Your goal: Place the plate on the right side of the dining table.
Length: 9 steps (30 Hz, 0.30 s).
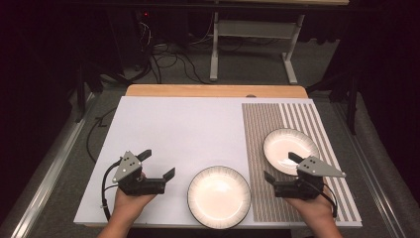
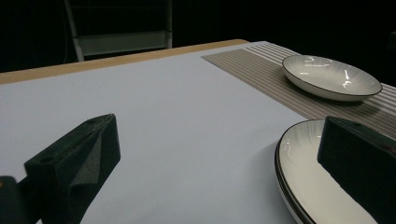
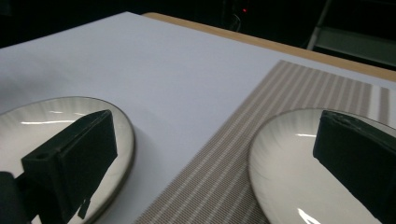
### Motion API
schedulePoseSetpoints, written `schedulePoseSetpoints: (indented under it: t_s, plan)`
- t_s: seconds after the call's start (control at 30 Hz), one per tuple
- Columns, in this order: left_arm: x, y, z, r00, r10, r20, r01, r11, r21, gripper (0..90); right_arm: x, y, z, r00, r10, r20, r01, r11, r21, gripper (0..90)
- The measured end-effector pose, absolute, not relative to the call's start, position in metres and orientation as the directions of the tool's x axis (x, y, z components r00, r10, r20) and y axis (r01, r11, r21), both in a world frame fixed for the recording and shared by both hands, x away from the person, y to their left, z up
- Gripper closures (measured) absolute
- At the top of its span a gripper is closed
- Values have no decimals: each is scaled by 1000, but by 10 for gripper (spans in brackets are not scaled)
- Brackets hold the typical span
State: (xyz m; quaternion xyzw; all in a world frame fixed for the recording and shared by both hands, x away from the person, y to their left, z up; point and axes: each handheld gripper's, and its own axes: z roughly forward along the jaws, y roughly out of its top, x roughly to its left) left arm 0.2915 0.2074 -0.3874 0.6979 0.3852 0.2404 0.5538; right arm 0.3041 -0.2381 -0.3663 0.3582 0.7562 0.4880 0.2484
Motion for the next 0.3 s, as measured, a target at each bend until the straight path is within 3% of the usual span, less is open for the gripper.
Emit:
schedulePoseSetpoints:
  t_s: [0.3]
  plan:
    - [288, 207, -385, 586, 806, -90, 264, -84, 961, 2, 298, -233, -366, -639, 768, -47, 257, 271, 928, 4]
